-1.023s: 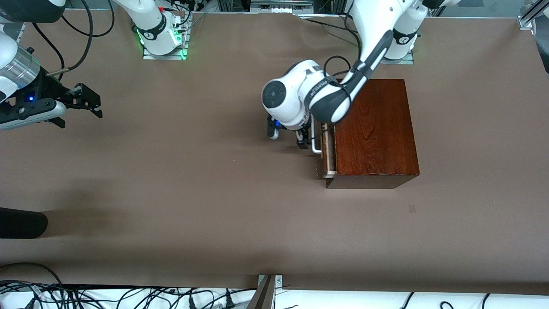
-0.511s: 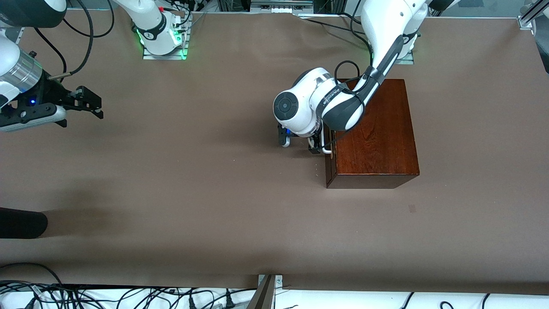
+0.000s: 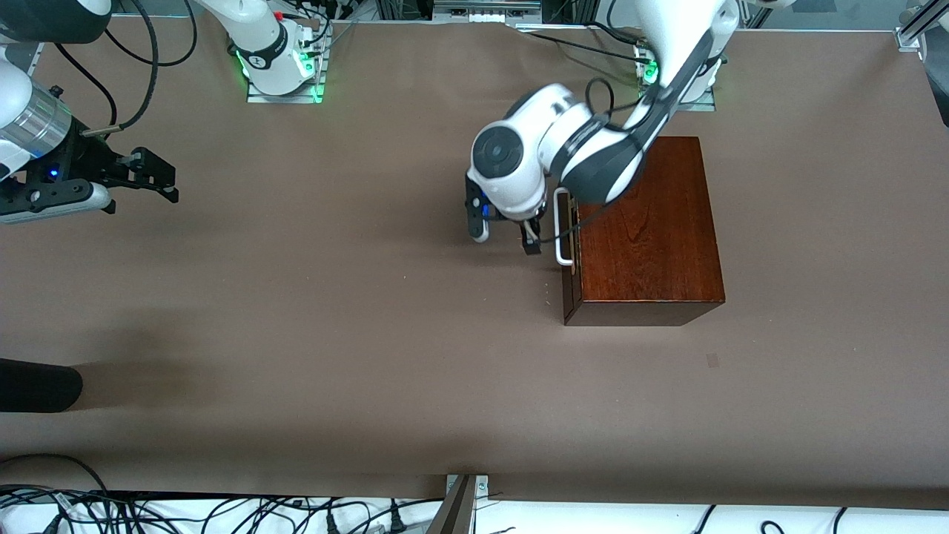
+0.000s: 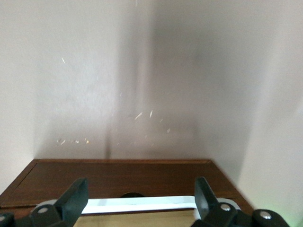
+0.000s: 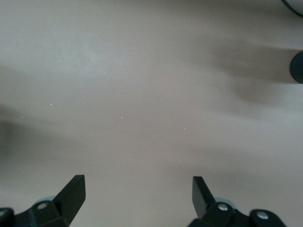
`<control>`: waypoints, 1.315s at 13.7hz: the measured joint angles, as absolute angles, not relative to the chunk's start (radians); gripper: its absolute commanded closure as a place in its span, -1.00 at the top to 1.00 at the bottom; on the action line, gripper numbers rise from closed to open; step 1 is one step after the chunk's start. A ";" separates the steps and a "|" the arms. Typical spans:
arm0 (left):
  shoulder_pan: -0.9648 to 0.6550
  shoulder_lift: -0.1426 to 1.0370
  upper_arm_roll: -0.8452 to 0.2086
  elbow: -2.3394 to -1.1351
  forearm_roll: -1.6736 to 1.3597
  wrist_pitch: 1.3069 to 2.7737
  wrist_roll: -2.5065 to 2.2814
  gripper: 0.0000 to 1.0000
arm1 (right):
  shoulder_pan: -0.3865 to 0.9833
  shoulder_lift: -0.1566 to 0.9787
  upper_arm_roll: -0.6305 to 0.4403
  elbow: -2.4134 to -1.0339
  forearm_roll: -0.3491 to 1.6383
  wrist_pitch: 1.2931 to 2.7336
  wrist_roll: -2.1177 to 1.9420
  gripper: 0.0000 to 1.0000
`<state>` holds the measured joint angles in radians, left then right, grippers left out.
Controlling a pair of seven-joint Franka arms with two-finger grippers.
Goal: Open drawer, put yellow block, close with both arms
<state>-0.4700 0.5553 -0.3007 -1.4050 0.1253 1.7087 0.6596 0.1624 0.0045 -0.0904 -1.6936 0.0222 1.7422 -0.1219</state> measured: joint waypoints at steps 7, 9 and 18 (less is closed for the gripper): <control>-0.197 0.383 -0.284 -1.399 0.064 1.544 0.574 1.00 | 0.163 0.007 -0.089 -1.682 0.008 1.742 -0.122 1.00; -0.126 0.386 -0.282 -1.376 0.143 1.531 0.602 1.00 | 0.163 0.008 -0.089 -1.682 0.008 1.741 -0.122 1.00; -0.060 0.449 -0.102 -1.179 0.147 1.524 0.506 1.00 | 0.163 0.008 -0.088 -1.682 0.007 1.735 -0.122 1.00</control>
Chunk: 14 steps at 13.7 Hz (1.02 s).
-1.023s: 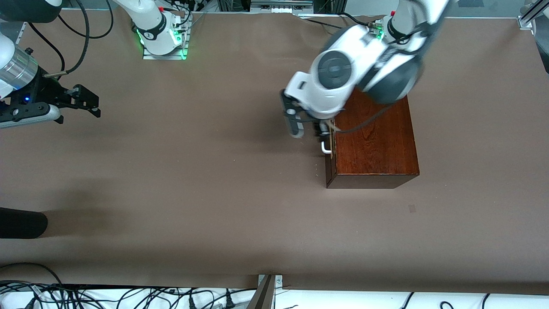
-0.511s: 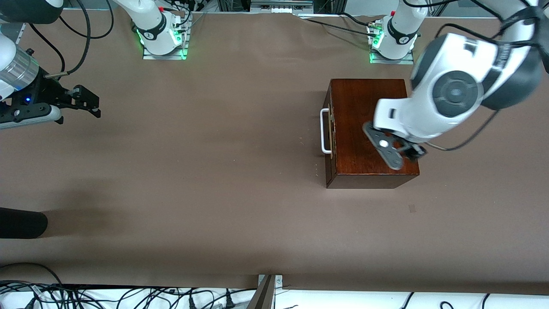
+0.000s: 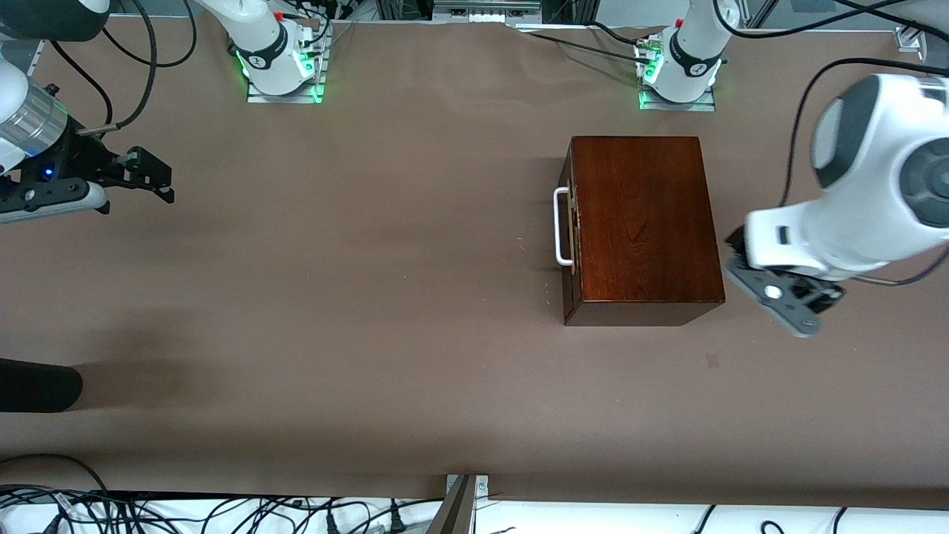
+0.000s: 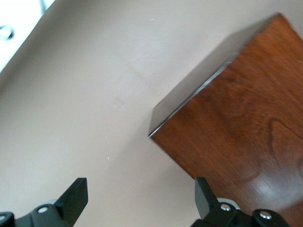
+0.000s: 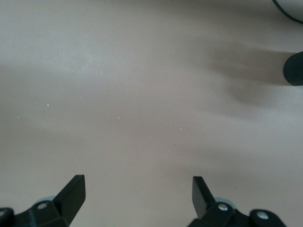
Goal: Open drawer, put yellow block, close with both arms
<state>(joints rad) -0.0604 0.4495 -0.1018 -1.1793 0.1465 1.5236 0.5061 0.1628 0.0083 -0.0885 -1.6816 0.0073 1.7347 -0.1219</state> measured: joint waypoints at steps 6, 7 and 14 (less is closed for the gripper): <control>-0.014 0.202 -0.041 -1.425 0.042 1.567 -0.042 1.00 | 0.163 0.009 -0.088 -1.681 0.007 1.730 -0.122 1.00; 0.002 0.145 -0.040 -1.485 0.031 1.592 -0.105 1.00 | 0.163 0.009 -0.088 -1.681 0.007 1.730 -0.122 1.00; -0.004 -0.050 0.027 -1.716 0.024 1.687 -0.181 1.00 | 0.163 0.009 -0.088 -1.680 0.007 1.728 -0.122 1.00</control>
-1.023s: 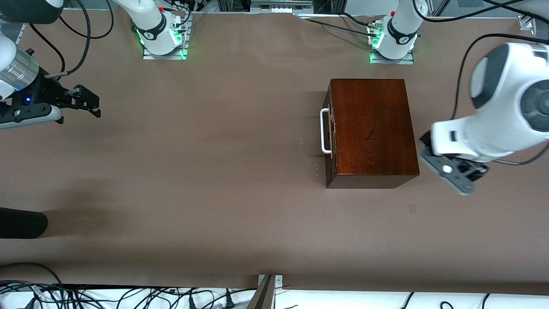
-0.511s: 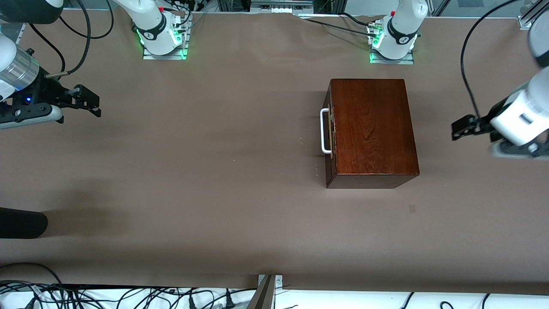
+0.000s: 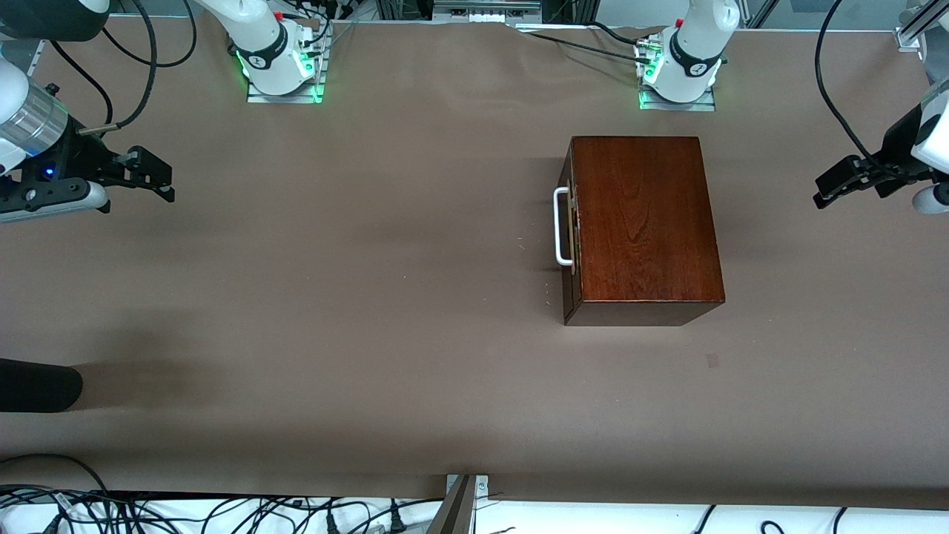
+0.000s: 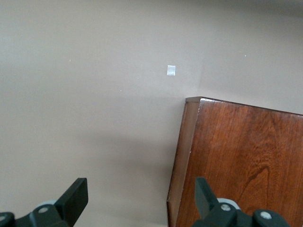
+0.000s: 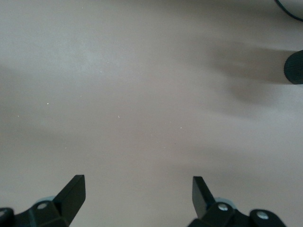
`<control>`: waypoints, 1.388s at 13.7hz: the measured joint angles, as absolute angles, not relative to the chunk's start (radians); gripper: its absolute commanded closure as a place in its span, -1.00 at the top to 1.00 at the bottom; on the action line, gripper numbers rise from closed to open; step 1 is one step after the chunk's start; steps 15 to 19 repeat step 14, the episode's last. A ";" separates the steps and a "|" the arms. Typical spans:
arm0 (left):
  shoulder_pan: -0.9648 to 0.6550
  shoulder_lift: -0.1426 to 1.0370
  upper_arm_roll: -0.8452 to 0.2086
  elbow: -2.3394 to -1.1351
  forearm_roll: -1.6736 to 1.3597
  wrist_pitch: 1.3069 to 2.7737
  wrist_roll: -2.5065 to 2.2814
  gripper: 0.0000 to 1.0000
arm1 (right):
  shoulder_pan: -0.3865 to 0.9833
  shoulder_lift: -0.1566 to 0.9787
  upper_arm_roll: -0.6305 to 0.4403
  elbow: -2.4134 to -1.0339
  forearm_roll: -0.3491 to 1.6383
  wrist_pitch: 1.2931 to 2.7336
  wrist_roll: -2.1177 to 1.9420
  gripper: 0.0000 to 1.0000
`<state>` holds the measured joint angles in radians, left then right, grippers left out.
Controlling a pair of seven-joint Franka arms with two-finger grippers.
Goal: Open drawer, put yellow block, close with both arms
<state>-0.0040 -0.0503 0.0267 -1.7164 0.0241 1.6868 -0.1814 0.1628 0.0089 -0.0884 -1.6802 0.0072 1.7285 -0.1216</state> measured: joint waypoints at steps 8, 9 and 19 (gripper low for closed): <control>-0.024 -0.046 0.025 -1.717 0.024 1.683 -0.172 1.00 | 0.163 0.009 -0.088 -1.680 0.007 1.728 -0.122 1.00; -0.026 -0.039 0.025 -1.707 0.024 1.675 -0.172 1.00 | 0.163 0.009 -0.088 -1.680 0.007 1.727 -0.122 1.00; -0.033 0.031 0.025 -1.598 0.024 1.610 -0.171 1.00 | 0.162 0.010 -0.089 -1.680 0.007 1.727 -0.122 1.00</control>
